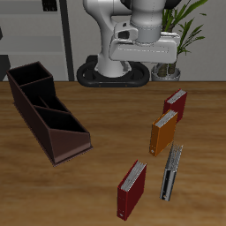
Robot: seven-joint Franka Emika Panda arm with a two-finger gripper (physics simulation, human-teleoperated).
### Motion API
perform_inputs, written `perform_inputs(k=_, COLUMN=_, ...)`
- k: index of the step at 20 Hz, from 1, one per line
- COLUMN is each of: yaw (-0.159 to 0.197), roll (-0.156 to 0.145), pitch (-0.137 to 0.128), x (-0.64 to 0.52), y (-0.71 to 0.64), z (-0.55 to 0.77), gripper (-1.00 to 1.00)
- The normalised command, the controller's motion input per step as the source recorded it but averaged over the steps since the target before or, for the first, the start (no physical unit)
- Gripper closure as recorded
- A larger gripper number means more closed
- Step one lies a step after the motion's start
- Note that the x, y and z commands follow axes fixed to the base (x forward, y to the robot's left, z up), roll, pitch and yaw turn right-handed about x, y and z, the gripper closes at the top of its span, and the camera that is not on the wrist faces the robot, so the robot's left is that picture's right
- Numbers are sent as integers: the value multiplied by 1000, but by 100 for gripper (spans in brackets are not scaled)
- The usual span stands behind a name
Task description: Place the orange book into the right desk caddy's left compartment
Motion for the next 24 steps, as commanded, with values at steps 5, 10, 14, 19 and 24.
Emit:
perform_inputs(k=5, yaw=-8, roll=12, pitch=-20, x=30, y=240, z=24, gripper=-100)
perform_inputs(k=10, yaw=-35, roll=0, pitch=1, x=74, y=166, z=34, gripper=-100)
perform_inputs(k=14, yaw=-23, roll=0, pitch=-5, x=108, y=128, z=23, gripper=-100)
perform_inputs(k=19, yaw=-26, roll=-6, pitch=16, x=136, y=118, z=-19, gripper=-100)
perform_inputs(k=24, yaw=-11, roll=6, pitch=2, x=101, y=146, z=-12, gripper=-100)
